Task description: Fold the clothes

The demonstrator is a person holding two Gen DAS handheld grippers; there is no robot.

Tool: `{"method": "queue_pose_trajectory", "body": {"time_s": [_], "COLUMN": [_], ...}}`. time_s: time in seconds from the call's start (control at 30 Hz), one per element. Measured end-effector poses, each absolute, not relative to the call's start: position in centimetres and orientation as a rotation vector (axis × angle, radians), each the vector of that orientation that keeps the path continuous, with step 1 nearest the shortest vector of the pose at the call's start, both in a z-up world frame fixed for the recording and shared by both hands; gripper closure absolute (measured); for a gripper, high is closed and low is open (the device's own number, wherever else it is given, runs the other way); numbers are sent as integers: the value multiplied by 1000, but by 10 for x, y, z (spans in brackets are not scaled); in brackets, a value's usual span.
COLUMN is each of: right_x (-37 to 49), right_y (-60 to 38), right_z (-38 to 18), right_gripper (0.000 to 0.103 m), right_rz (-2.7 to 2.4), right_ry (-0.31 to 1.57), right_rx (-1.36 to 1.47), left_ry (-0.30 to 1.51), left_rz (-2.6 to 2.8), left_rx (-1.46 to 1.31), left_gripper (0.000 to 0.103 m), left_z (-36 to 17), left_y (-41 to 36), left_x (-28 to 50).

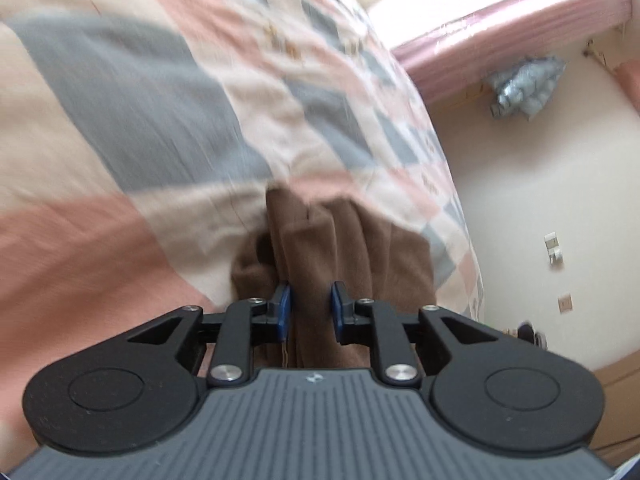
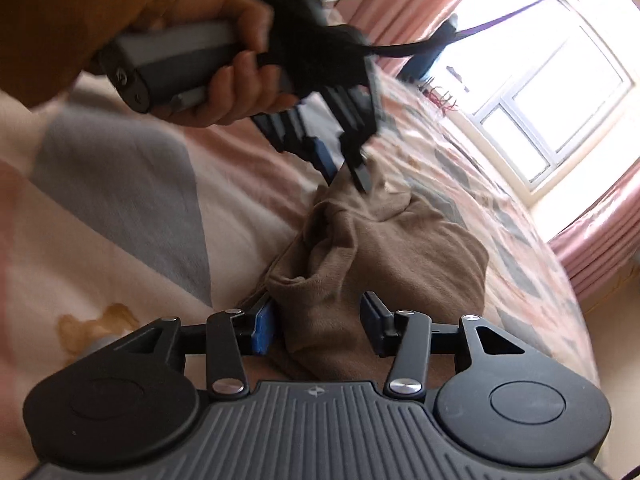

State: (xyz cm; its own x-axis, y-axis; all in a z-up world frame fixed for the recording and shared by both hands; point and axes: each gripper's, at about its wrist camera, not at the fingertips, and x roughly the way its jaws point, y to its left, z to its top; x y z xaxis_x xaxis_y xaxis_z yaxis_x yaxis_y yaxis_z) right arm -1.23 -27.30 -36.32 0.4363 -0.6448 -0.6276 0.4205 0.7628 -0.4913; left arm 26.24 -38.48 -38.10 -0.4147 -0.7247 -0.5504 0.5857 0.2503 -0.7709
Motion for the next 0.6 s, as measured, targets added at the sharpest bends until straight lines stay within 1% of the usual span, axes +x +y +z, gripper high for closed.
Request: {"method": "queue_pose_trajectory", "body": {"time_s": [0.07, 0.1, 0.13, 0.17, 0.23, 0.33, 0.4, 0.43, 0.53, 0.6], "right_x": [-25, -31, -38, -46, -60, -81, -97, -103, -115, -109], "right_y": [-272, -271, -274, -278, -290, -323, -358, -378, -439, -480], "right_z": [-358, -358, -356, -351, -341, -323, -314, -311, -304, -308], "right_gripper": [60, 69, 73, 74, 74, 74, 74, 70, 70, 70], "right_rz": [-640, -621, -610, -608, -607, -627, -641, -639, -587, -487], "right_ry": [893, 901, 898, 887, 865, 837, 803, 780, 685, 646], "right_rx": [-240, -226, -209, -182, -121, 33, 153, 210, 346, 395], "left_ry": [1353, 1339, 1326, 1316, 1305, 1295, 1283, 1271, 1214, 1200], "left_rz": [-1422, -1431, -1440, -1464, -1519, -1587, -1570, -1545, -1451, -1369], "left_rx": [-146, -128, -110, -104, -82, -49, 12, 59, 178, 200], "left_gripper": [88, 88, 89, 90, 93, 93, 93, 93, 93, 94], "left_z": [-367, -357, -348, -338, -322, -311, -317, -322, -338, -350], "left_y": [-373, -366, -360, -354, -346, -337, -334, -332, -322, -313], "left_x": [267, 263, 258, 250, 226, 185, 161, 151, 129, 125]}}
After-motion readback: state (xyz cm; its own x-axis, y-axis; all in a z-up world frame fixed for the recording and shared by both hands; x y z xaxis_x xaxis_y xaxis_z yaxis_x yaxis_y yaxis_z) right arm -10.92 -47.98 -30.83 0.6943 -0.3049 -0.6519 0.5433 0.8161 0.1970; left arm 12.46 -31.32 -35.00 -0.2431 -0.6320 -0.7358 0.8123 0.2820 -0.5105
